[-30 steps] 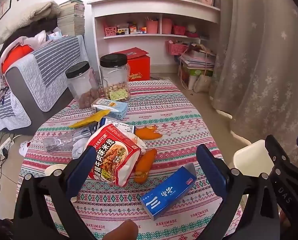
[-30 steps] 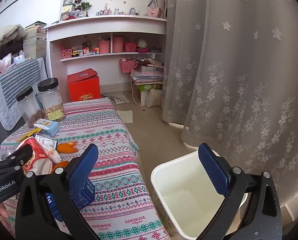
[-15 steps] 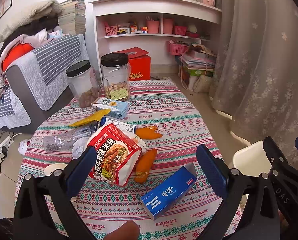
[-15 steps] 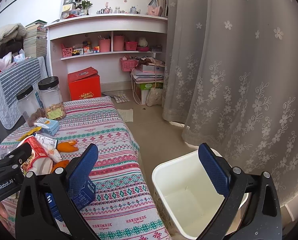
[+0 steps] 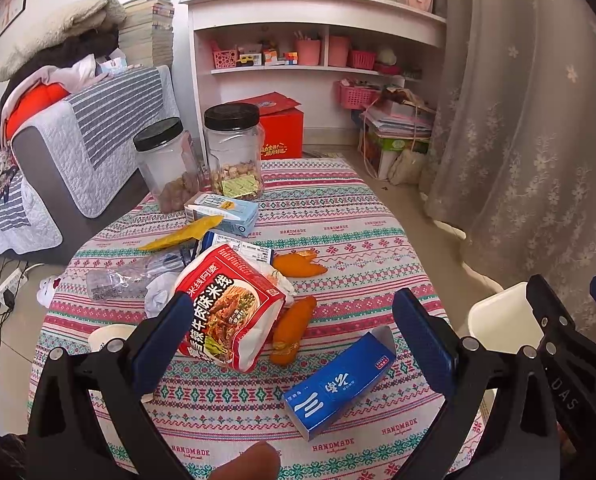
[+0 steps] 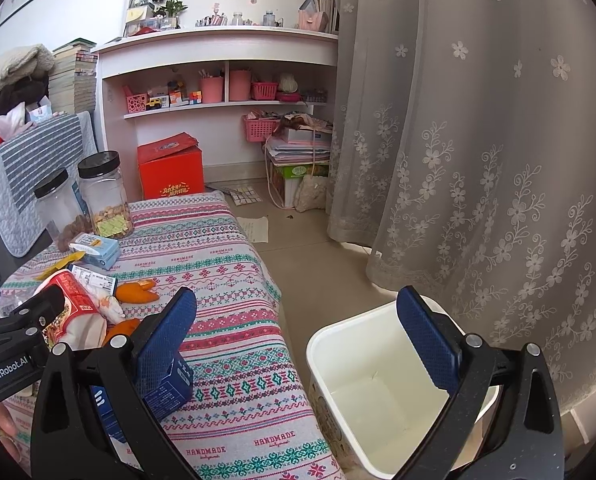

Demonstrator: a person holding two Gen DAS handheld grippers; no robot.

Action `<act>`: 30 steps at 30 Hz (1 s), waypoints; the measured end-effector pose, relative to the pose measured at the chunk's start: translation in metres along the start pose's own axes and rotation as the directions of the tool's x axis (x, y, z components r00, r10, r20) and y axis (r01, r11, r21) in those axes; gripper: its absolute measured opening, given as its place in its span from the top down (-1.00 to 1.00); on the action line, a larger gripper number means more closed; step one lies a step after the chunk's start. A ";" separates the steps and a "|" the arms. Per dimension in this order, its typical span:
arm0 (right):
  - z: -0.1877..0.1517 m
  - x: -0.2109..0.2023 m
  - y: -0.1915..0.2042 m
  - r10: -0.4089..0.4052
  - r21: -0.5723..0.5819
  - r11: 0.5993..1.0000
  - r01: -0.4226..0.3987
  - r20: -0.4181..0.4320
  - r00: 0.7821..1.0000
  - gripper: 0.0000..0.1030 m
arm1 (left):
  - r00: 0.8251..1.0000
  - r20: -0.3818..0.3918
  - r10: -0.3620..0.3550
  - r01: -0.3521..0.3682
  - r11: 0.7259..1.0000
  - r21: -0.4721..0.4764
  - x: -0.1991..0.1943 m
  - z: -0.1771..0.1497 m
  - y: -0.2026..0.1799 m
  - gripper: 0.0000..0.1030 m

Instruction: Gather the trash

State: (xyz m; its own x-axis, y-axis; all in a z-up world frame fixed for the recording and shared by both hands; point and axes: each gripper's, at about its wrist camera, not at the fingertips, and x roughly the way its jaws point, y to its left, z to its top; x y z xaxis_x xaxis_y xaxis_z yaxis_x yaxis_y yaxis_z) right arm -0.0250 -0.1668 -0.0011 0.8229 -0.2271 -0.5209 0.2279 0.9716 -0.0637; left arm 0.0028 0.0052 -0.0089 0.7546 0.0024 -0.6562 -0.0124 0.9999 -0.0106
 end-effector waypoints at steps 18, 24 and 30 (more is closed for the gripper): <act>0.000 0.000 0.001 -0.001 -0.002 1.000 0.001 -0.001 1.000 -0.87 | 1.000 -0.006 0.005 -0.005 1.000 -0.006 0.002 -0.002 0.003 -0.88; 0.000 0.000 0.002 -0.001 -0.002 1.000 0.001 -0.003 1.000 -0.87 | 1.000 -0.007 0.005 -0.005 1.000 -0.006 0.002 -0.001 0.004 -0.88; 0.000 0.000 0.003 -0.001 -0.004 1.000 0.001 -0.003 1.000 -0.87 | 1.000 -0.007 0.009 -0.009 1.000 -0.007 0.002 -0.002 0.005 -0.88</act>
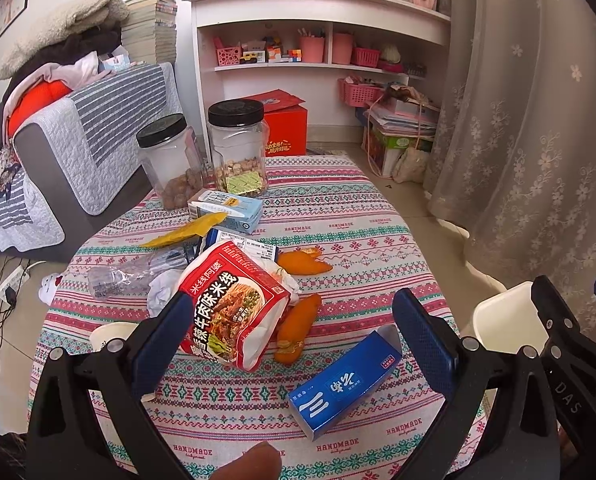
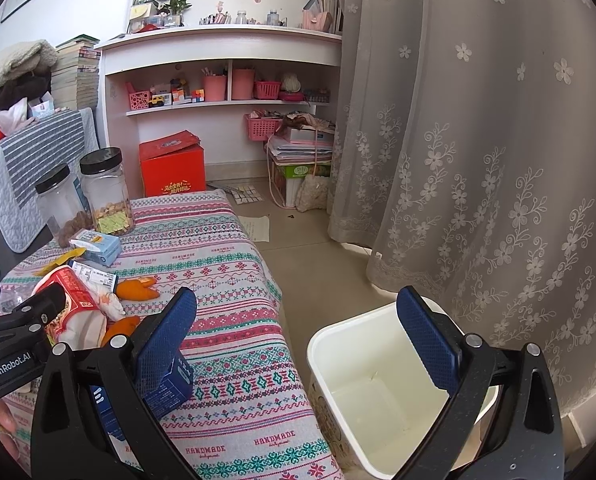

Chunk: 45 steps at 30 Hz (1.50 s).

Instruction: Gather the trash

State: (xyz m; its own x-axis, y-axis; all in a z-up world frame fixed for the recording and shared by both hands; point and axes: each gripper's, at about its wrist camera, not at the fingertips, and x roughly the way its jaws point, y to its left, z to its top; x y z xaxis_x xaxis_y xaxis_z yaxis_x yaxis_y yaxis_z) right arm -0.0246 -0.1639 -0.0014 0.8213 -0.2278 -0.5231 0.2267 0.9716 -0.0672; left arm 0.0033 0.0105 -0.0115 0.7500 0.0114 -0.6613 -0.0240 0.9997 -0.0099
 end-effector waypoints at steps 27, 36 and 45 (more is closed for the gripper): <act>-0.003 0.001 0.002 0.007 0.002 1.000 -0.007 -0.017 1.000 -0.87 | 0.999 -0.047 0.012 -0.012 1.000 -0.015 0.009 0.000 0.001 -0.88; 0.013 0.001 0.009 0.038 0.000 0.999 -0.038 -0.037 0.999 -0.87 | 0.998 -0.048 0.034 -0.039 0.995 -0.091 0.011 0.023 0.035 -0.88; 0.023 0.011 0.028 0.113 0.023 0.994 -0.111 -0.107 0.988 -0.87 | 0.980 -0.187 -0.076 0.057 0.993 -0.104 0.049 0.094 0.110 -0.88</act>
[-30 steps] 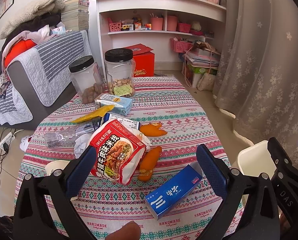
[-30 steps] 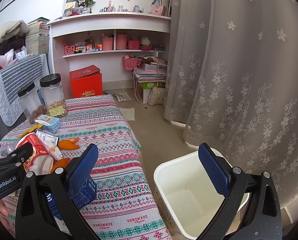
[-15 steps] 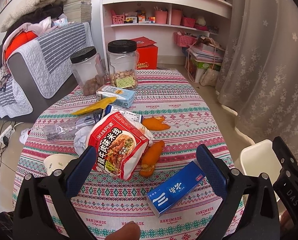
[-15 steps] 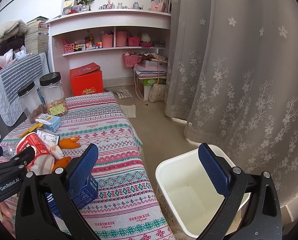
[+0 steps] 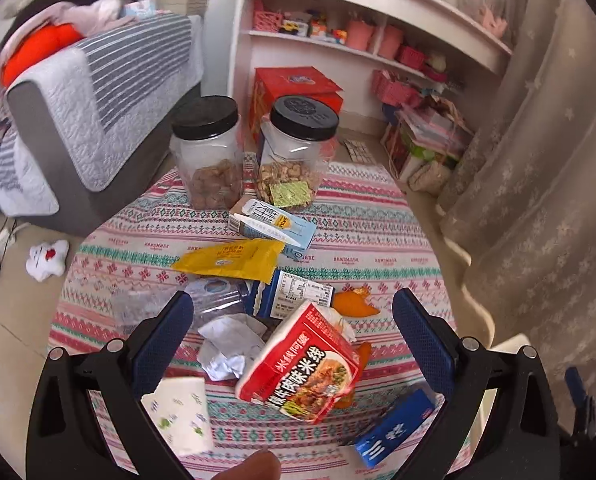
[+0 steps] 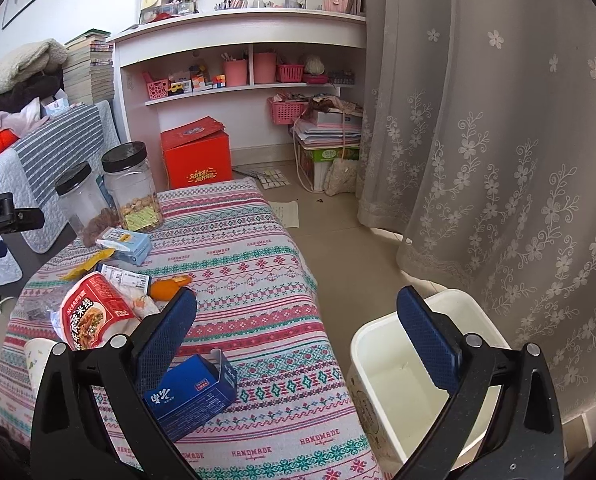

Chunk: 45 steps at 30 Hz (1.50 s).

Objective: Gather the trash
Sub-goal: 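Grasp the yellow snack wrapper with the left tool and lift it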

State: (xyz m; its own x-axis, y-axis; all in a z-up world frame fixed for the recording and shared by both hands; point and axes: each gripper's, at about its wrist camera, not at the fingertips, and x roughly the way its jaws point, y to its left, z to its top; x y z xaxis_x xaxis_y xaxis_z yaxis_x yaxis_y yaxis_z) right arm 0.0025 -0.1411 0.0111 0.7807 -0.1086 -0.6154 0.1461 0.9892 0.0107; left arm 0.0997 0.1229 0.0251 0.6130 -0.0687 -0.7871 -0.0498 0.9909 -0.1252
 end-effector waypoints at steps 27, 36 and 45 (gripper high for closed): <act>0.008 0.046 0.032 -0.001 -0.022 1.000 -0.003 -0.150 0.989 -0.87 | 0.945 -0.219 0.243 -0.091 0.839 0.536 0.162 0.018 0.025 -0.25; 0.007 0.056 0.031 -0.014 -0.019 1.000 0.011 -0.185 0.983 -0.87 | 0.951 -0.231 0.206 -0.077 0.880 0.468 0.179 0.039 0.030 0.45; 0.008 0.057 0.035 -0.013 -0.031 0.999 0.008 -0.185 0.983 -0.87 | 0.974 -0.225 0.038 0.007 0.980 0.197 0.157 0.051 0.067 0.92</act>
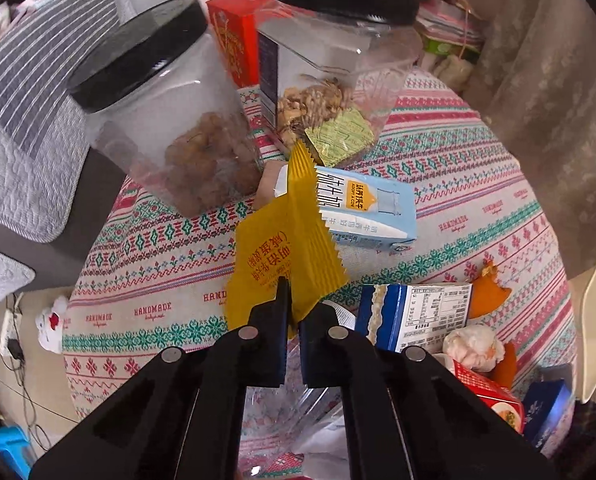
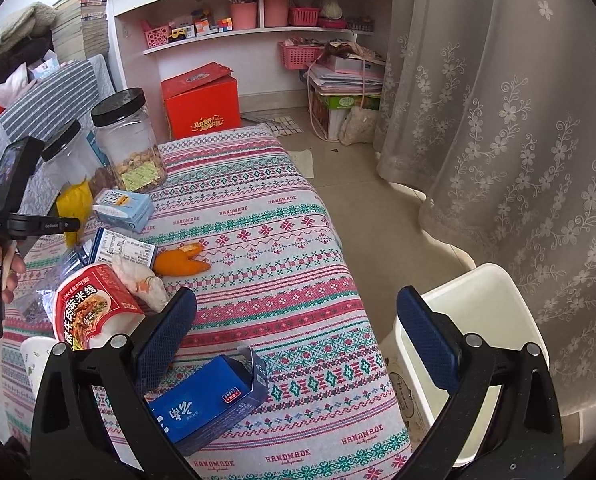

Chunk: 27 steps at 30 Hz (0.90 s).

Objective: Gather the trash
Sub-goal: 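Grasp the yellow snack wrapper with the left tool and lift it, then grasp the milk carton with the right tool while the left tool holds the yellow wrapper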

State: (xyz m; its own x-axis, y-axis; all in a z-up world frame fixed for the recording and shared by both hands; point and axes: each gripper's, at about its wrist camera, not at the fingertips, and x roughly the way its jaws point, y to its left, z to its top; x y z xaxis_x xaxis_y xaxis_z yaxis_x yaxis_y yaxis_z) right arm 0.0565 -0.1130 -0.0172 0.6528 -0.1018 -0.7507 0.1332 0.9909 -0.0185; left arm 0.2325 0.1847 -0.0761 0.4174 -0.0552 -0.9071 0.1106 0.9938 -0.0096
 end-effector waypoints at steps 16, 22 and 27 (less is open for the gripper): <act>0.074 0.040 0.087 0.283 -0.192 0.936 -0.294 -0.083 0.956 -0.87 | 0.904 0.394 -0.168 0.296 0.909 -0.292 -0.155 -0.073 0.029 0.97; 0.112 0.095 0.168 0.346 -0.384 0.846 -0.371 -0.134 0.928 -0.87 | 0.879 0.454 -0.146 0.297 0.912 -0.283 -0.172 -0.074 0.051 0.97; 0.102 0.143 0.226 0.272 -0.575 0.744 -0.340 -0.204 0.941 -0.83 | 0.869 0.477 -0.132 0.303 0.904 -0.301 -0.181 -0.078 0.071 0.97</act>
State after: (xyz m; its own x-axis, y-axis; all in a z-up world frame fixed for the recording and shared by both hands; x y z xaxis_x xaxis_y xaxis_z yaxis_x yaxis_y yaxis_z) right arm 0.2564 0.0877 -0.0611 0.4983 0.1914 -0.8456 -0.5516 0.8224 -0.1388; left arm 0.0946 0.2731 0.0544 0.7785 -0.2255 -0.5857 -0.0453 0.9106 -0.4108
